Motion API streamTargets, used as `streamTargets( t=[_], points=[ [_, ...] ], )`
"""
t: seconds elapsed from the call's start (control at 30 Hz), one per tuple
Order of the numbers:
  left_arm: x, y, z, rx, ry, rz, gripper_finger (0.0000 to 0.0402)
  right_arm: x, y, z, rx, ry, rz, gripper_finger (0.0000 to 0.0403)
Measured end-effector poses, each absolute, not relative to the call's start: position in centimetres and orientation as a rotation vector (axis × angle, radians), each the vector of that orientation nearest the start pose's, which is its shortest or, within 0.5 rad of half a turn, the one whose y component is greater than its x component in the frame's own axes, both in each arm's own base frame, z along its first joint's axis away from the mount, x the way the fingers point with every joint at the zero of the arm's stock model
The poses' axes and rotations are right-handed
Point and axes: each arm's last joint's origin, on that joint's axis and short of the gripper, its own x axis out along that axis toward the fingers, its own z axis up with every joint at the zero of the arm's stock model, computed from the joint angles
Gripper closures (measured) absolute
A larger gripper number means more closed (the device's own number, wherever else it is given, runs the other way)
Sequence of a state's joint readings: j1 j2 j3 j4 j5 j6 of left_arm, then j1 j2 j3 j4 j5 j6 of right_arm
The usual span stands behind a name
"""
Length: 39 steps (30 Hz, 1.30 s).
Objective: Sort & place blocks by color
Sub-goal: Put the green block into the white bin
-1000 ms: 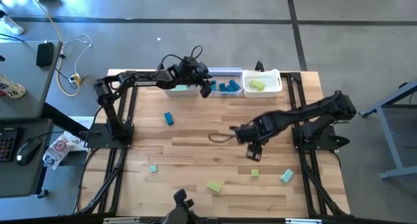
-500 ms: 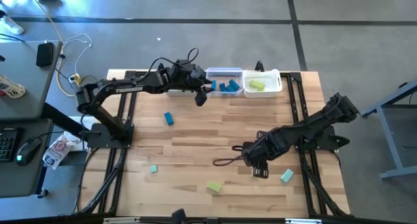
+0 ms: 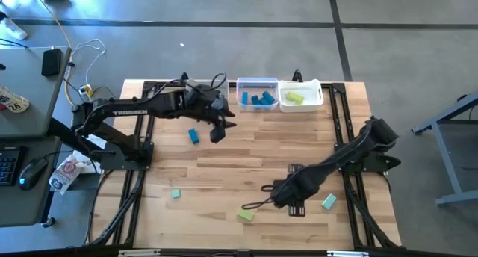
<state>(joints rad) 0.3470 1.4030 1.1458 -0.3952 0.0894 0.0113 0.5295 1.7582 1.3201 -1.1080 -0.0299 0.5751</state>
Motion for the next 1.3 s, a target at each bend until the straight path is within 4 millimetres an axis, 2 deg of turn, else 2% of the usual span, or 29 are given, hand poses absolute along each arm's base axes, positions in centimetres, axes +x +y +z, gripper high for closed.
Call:
streamTargets(
  t=[0.43, 0.9, 1.03, 1.2, 1.3],
  points=[
    [28.9, 8.0, 29.3, -0.05, 0.748, 0.278, 0.0234, 28.7, 17.5, 16.7, 0.066, 1.702, -0.047, 0.0189],
    [28.8, 7.4, 29.0, -0.029, 0.792, 0.251, 0.0234, 29.3, 17.9, 13.9, 0.087, 1.754, -0.099, 0.0191],
    [28.5, 7.3, 28.7, -0.05, 0.837, 0.256, 0.0234, 29.4, 17.9, 13.8, 0.104, 1.764, -0.103, 0.0217],
    [27.8, 7.0, 28.1, -0.06, 0.932, 0.247, 0.0234, 29.4, 17.5, 13.9, 0.143, 1.777, -0.153, 0.0293],
    [27.3, 6.7, 27.7, -0.048, 1.009, 0.225, 0.0234, 29.6, 17.1, 13.9, 0.16, 1.781, -0.174, 0.0302]
  ],
)
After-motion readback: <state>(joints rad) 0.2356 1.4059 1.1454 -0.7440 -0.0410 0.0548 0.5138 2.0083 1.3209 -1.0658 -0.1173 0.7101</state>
